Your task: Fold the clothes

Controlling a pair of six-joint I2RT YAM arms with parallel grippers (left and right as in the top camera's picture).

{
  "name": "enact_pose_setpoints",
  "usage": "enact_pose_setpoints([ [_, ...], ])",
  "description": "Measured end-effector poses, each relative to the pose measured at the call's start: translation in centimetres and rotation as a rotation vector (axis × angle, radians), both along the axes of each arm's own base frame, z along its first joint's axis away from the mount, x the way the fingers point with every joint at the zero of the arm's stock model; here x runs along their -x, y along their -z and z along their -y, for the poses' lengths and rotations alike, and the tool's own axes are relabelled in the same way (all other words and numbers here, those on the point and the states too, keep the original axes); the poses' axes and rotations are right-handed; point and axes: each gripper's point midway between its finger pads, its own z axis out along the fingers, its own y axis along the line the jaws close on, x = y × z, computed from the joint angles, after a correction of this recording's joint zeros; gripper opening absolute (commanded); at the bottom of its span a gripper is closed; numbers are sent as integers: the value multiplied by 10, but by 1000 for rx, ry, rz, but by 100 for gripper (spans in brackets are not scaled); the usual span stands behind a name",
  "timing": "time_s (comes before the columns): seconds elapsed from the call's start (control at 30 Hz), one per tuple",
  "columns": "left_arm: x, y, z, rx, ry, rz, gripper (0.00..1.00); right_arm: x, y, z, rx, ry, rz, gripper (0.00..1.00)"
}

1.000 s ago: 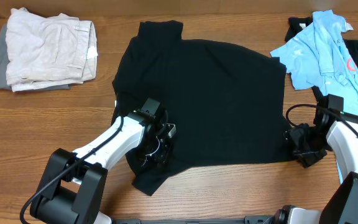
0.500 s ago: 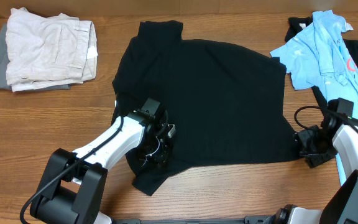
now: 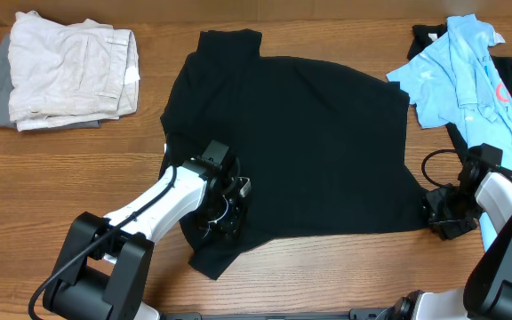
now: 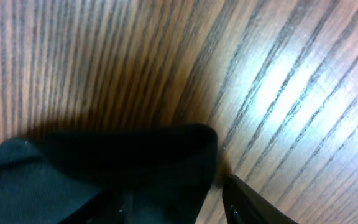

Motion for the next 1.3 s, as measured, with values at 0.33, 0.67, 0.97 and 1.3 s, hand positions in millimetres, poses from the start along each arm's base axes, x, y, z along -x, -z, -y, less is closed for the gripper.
enact_pose_setpoints([
  [0.33,6,-1,-3,-13,0,-27,4,-5,2,3,18,-3,27,37],
  [0.67,25,-4,-12,-55,-5,-112,4,-10,2,3,20,16,57,4],
  [0.97,46,-25,-24,-92,-24,-165,4,3,2,-3,-6,33,5,4],
  [1.3,67,-62,-42,-137,-65,-133,4,47,0,-23,-65,149,-172,4],
])
